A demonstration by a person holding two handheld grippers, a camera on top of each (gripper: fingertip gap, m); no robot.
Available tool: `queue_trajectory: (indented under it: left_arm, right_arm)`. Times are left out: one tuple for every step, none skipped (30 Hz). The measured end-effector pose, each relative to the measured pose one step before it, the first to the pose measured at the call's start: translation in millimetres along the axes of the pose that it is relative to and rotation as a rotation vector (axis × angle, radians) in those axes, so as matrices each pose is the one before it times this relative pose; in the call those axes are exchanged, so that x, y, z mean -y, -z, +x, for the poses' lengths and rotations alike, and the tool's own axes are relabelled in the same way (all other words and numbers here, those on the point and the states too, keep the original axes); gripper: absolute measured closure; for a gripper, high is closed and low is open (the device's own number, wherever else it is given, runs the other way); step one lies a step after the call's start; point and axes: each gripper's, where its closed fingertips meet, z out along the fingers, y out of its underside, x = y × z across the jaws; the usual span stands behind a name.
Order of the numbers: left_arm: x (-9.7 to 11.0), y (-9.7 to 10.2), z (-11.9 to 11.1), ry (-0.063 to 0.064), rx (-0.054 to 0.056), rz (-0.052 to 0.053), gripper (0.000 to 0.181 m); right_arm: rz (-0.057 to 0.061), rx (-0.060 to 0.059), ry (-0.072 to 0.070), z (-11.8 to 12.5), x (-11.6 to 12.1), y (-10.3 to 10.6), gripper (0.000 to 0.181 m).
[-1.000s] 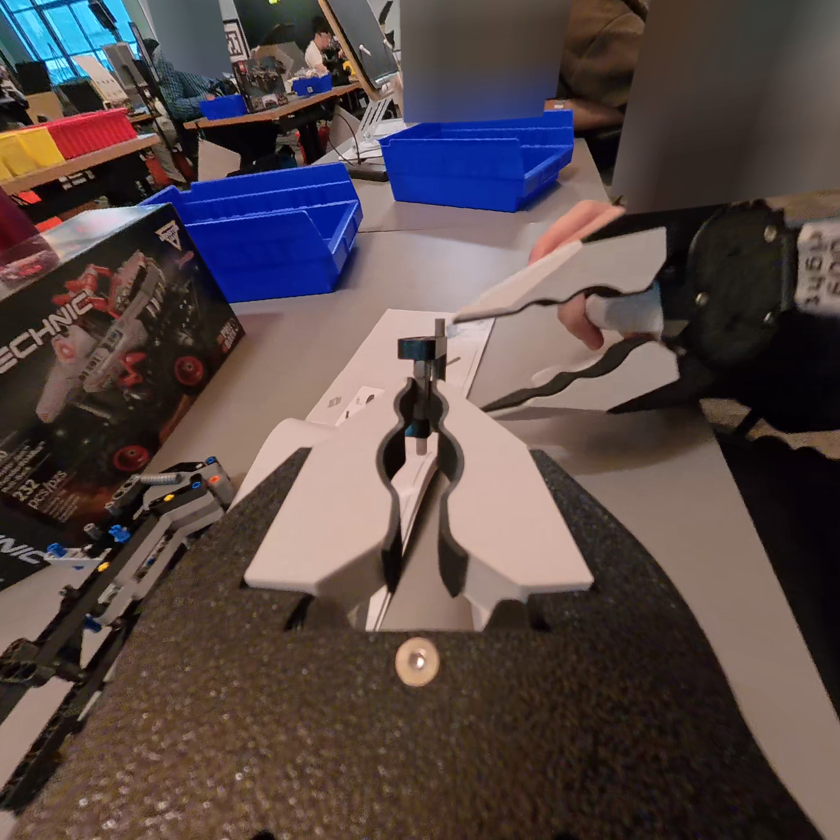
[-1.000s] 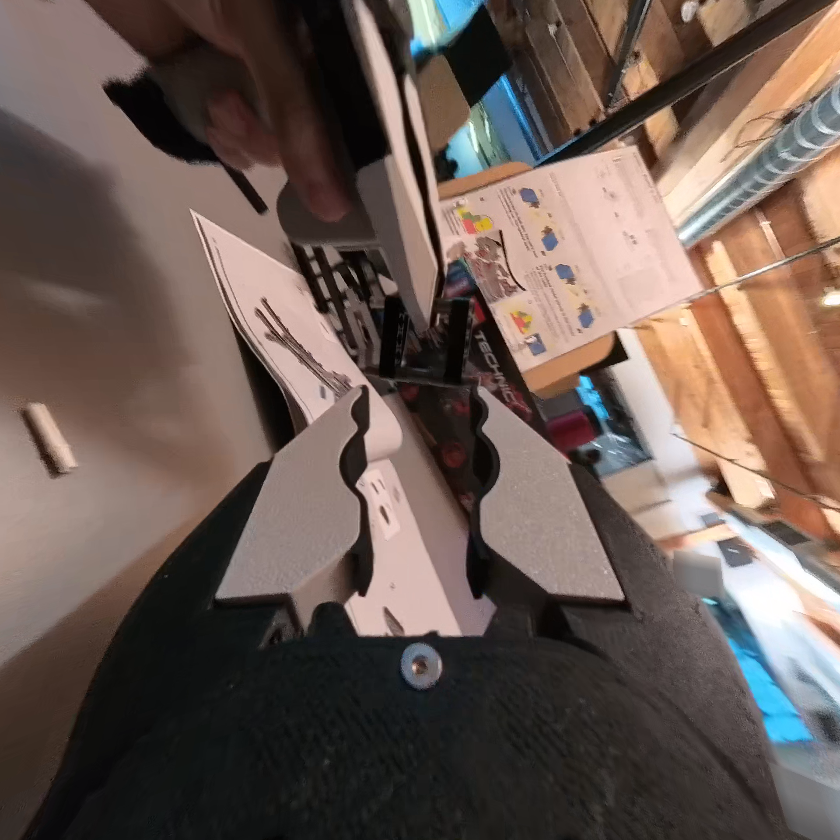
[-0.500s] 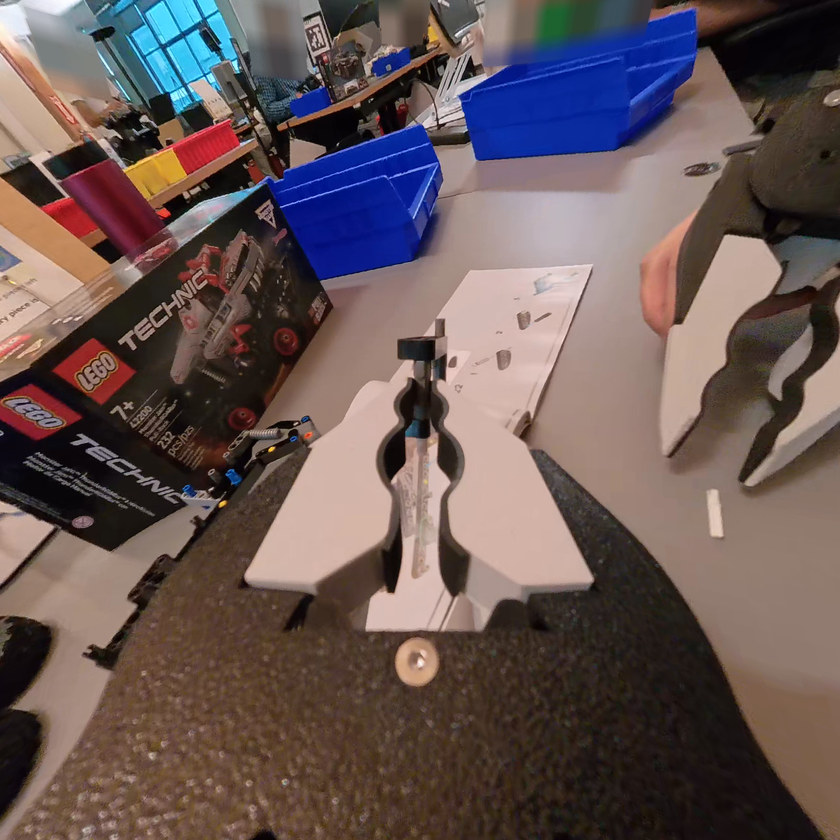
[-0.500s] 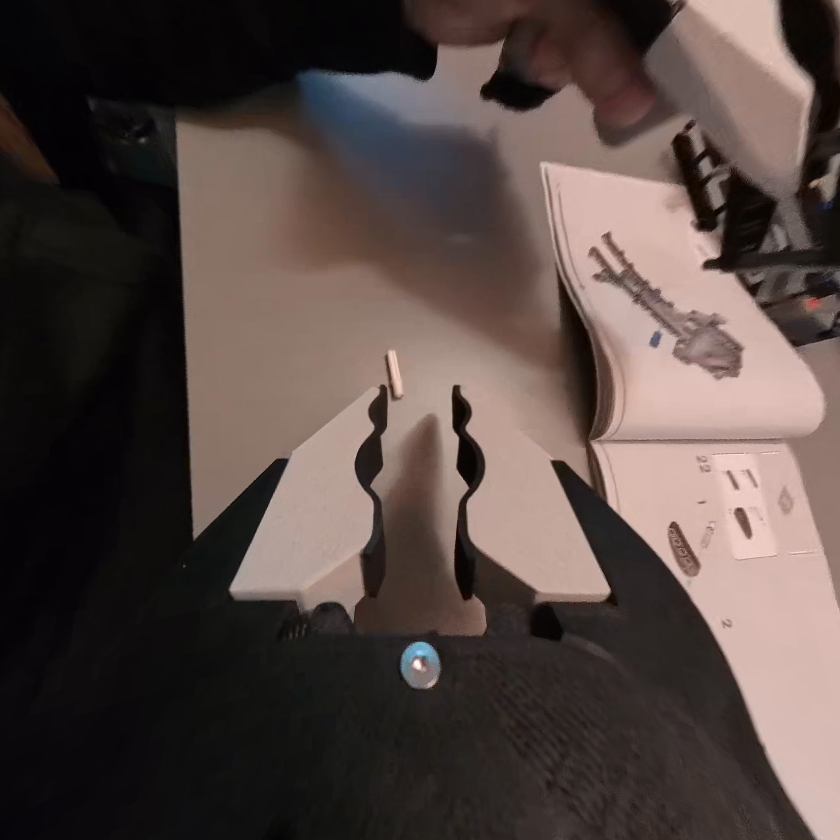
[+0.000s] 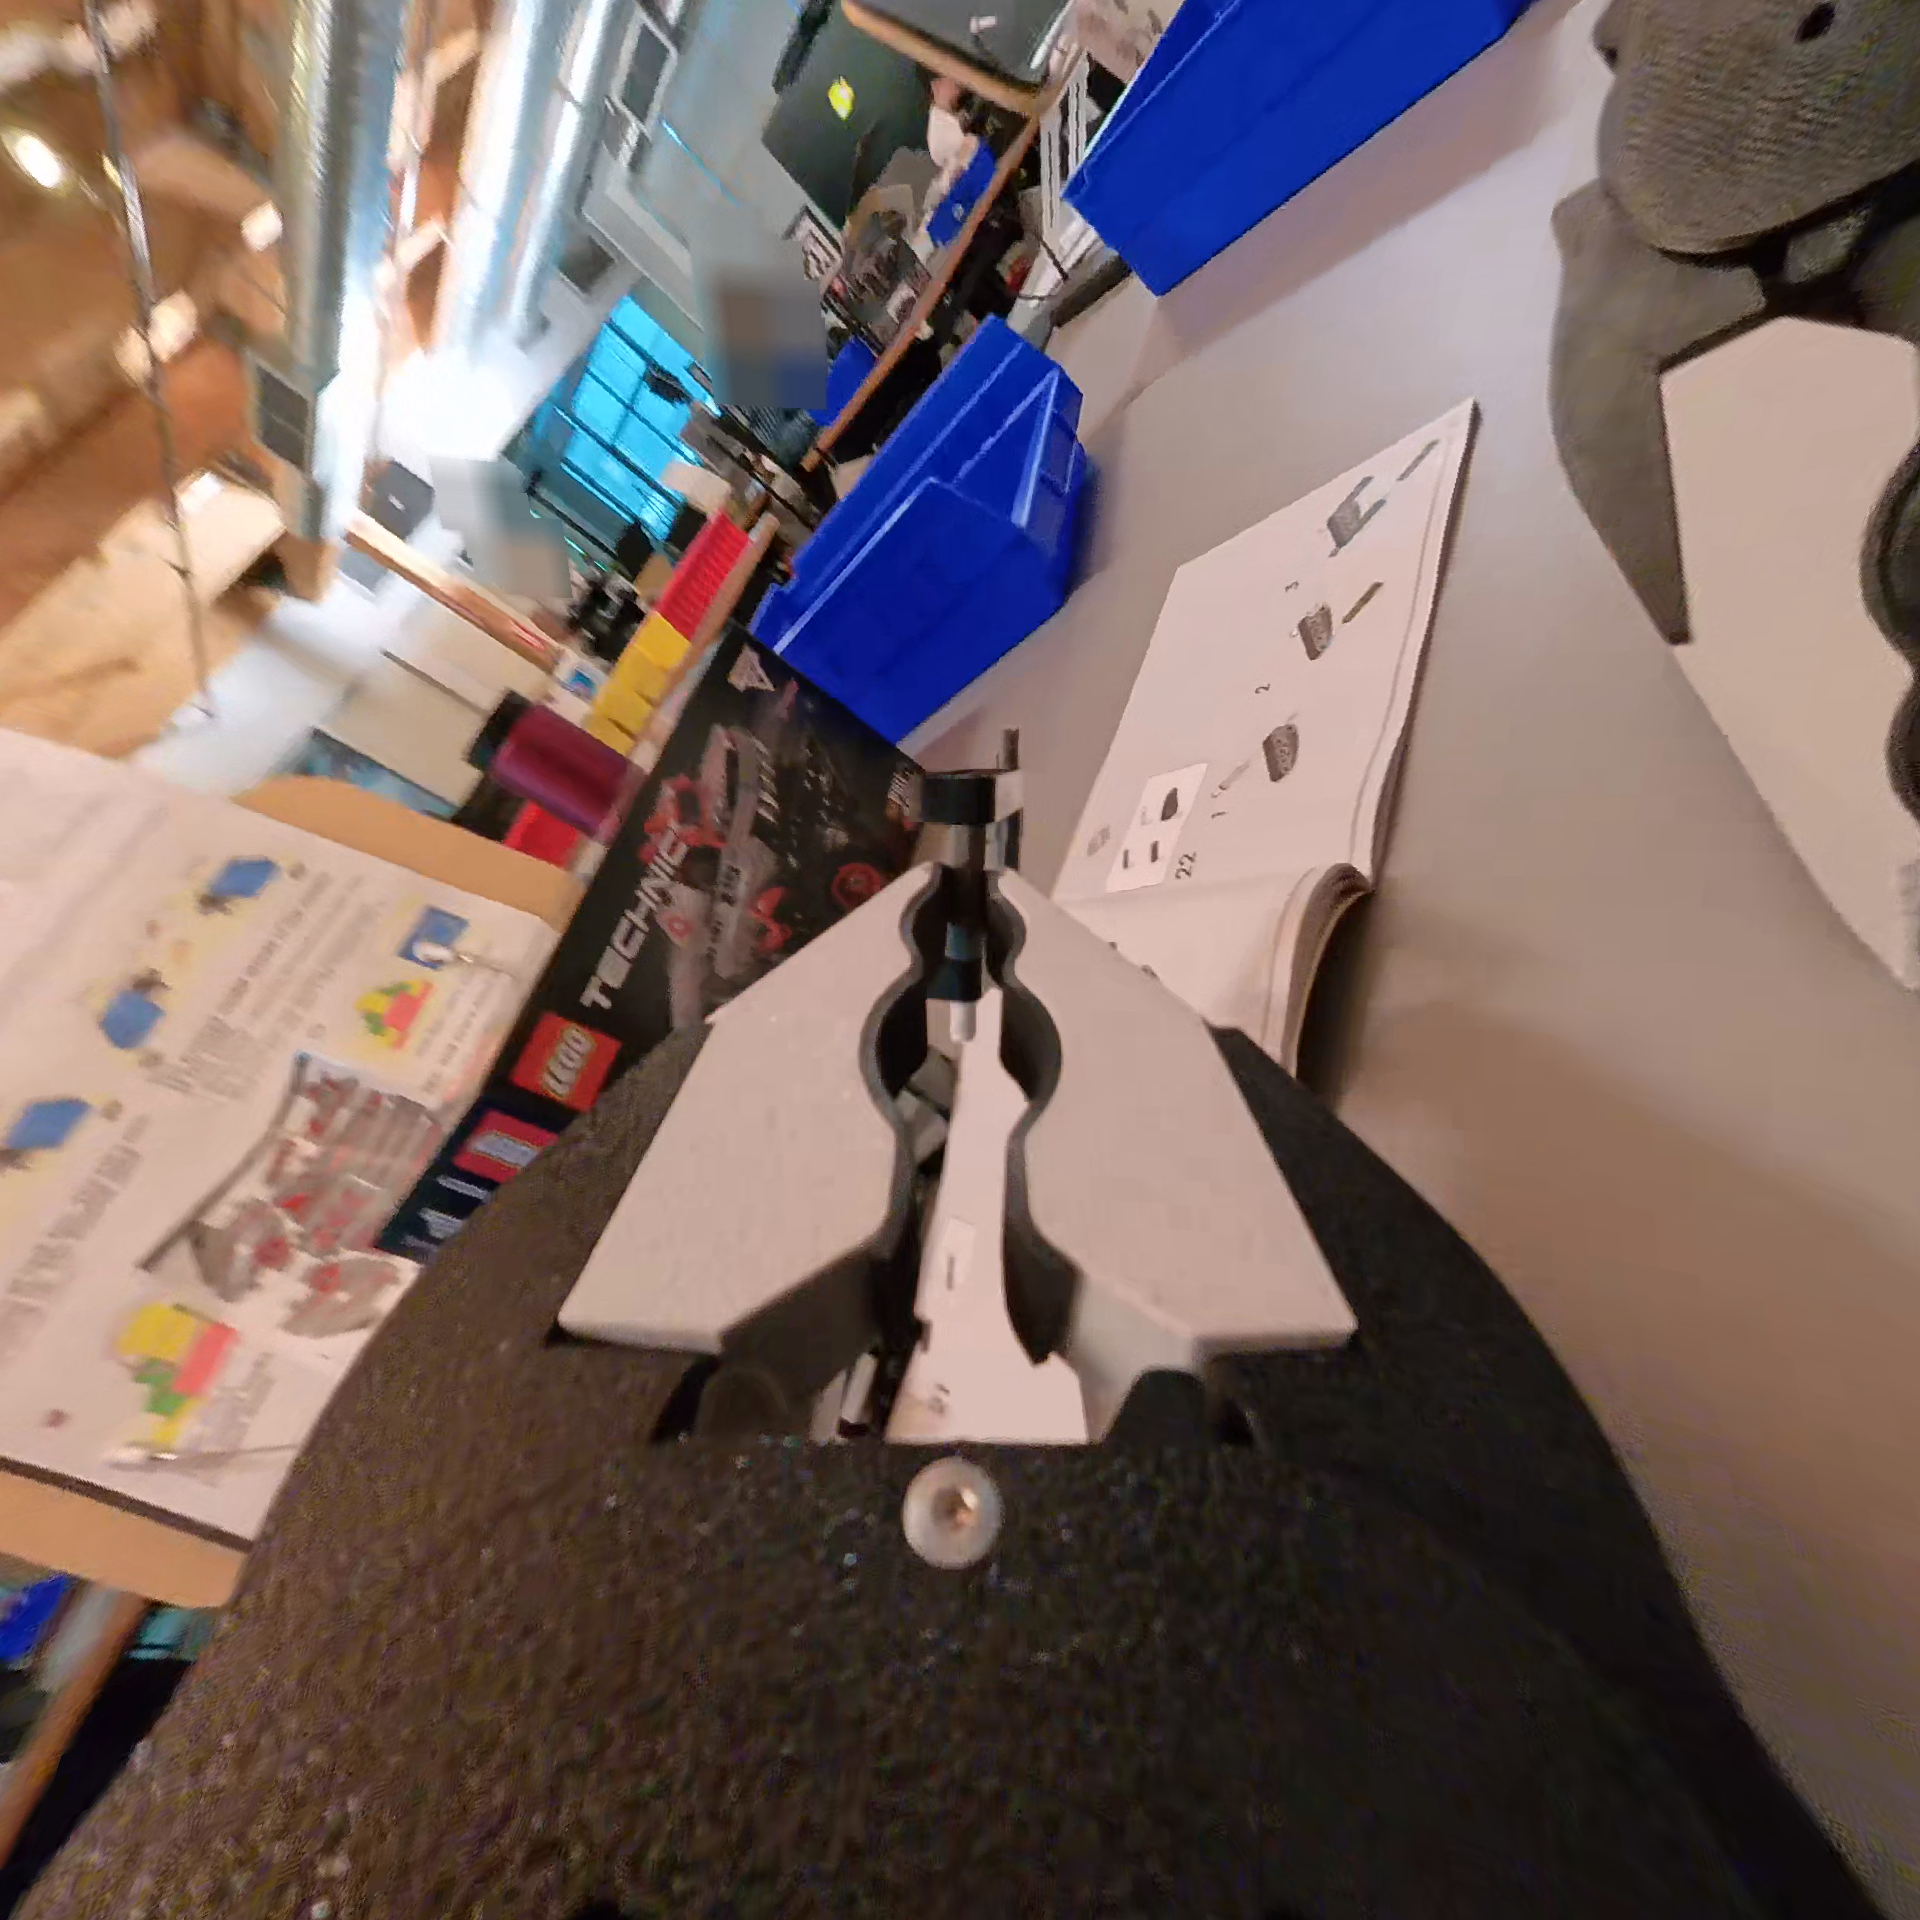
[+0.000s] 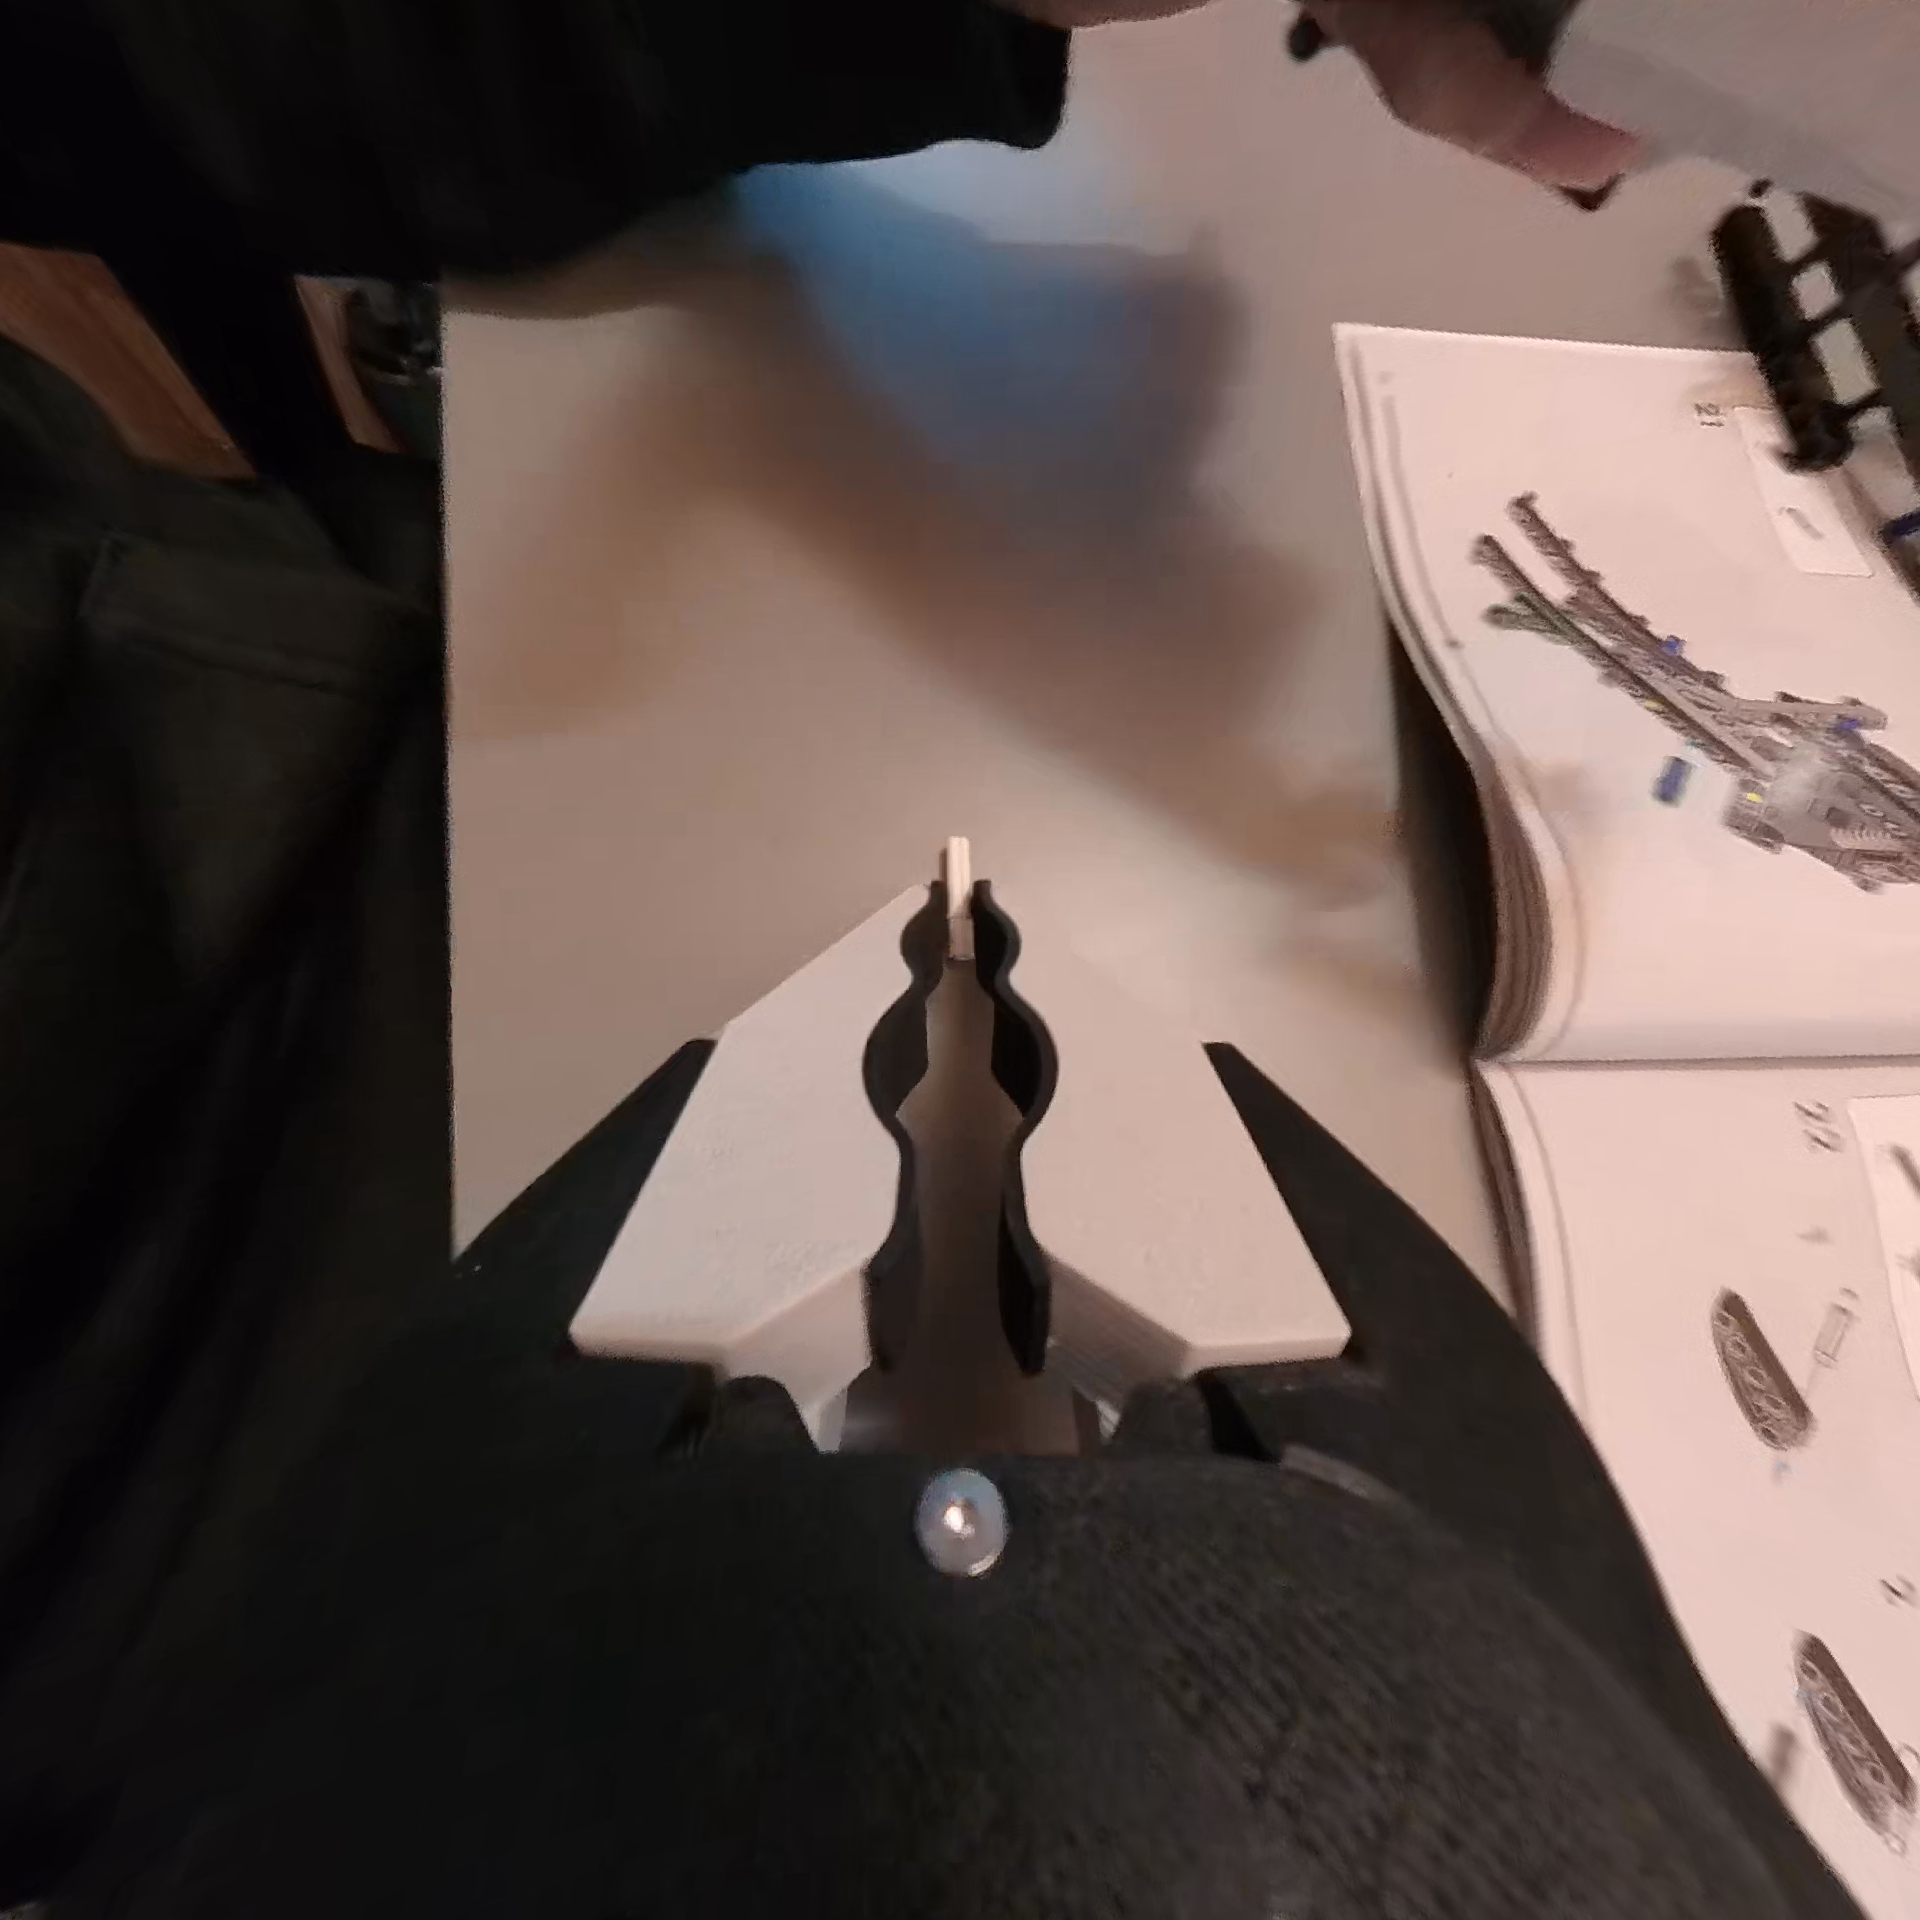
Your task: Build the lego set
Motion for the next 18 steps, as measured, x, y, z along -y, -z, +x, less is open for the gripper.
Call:
queue_trajectory:
  left_arm:
    - [3.25,0.52,-0.49,-0.0338,0.0180,0.0087,0.177]
    - [2.94,0.38,-0.56,-0.0288,0.0175,0.0060,0.178]
    - [2.85,0.24,-0.43,-0.0266,0.0157,0.0049,0.178]
    - [2.99,0.12,-0.08,-0.0285,0.0154,0.0036,0.178]
    - [3.30,0.19,-0.22,-0.0347,0.0169,0.0028,0.178]
    - [3.85,0.13,0.47,-0.0372,0.0124,0.0030,0.178]
    - [4.42,-0.19,1.07,-0.0331,0.0088,0.0023,0.178]
    - [4.06,-0.38,0.04,-0.0317,0.0161,-0.0024,0.178]
    - [2.84,-0.73,0.38,-0.0357,0.0136,-0.0105,0.178]
    - [1.67,-1.11,1.45,-0.0383,0.0073,-0.0189,0.178]
    - [0.91,-1.39,1.56,-0.0423,0.0090,-0.0217,0.179]
    - [0.24,-1.63,2.11,-0.0487,0.0078,-0.0258,0.178]
    - [-1.20,-2.11,3.06,-0.0550,0.0026,-0.0369,0.178]
    - [-1.69,-2.17,2.76,-0.0595,0.0050,-0.0420,0.179]
    - [-0.08,-1.59,2.30,-0.0642,0.0092,-0.0310,0.179]
    - [2.11,-0.74,1.70,-0.0648,0.0111,-0.0149,0.179]
    - [3.40,-0.18,2.17,-0.0560,0.0034,-0.0058,0.178]
    - [3.04,-0.36,2.69,-0.0416,-0.0041,-0.0046,0.178]
  right_arm:
    - [-0.0136,-0.0533,0.0084,8.68,-1.97,1.99,0.179]
    - [-0.0033,-0.0705,0.0139,11.33,0.16,4.59,0.179]
    - [0.0267,-0.0850,0.0146,13.92,5.37,8.50,0.179]
    - [0.0542,-0.0838,0.0125,14.30,10.46,11.78,0.179]
    - [0.0650,-0.0716,0.0099,13.04,13.31,12.70,0.179]
    - [0.0682,-0.0733,0.0058,13.23,14.27,11.95,0.179]
    - [0.0554,-0.0576,0.0103,10.17,12.33,9.64,0.180]
    - [0.0304,-0.0434,0.0239,7.30,8.40,7.13,0.180]
    - [0.0075,-0.0536,0.0384,8.01,4.18,5.30,0.179]
    - [-0.0136,-0.0432,0.0470,6.08,0.28,3.48,0.179]
    - [-0.0185,-0.0380,0.0486,4.68,-1.13,1.99,0.179]
    - [-0.0112,-0.0321,0.0483,2.90,-1.06,0.94,0.179]
    - [-0.0082,-0.0074,0.0434,-1.25,-1.10,-0.18,0.179]
    - [-0.0140,-0.0080,0.0383,-1.83,-2.19,-1.22,0.179]
    - [-0.0241,-0.0205,0.0444,-0.30,-3.85,-1.98,0.179]
    - [-0.0300,0.0030,0.0449,-3.63,-4.93,-2.46,0.179]
    - [-0.0311,0.0109,0.0206,-3.72,-4.73,-2.73,0.179]
    - [-0.0146,-0.0052,0.0041,-0.67,-2.51,-1.97,0.179]
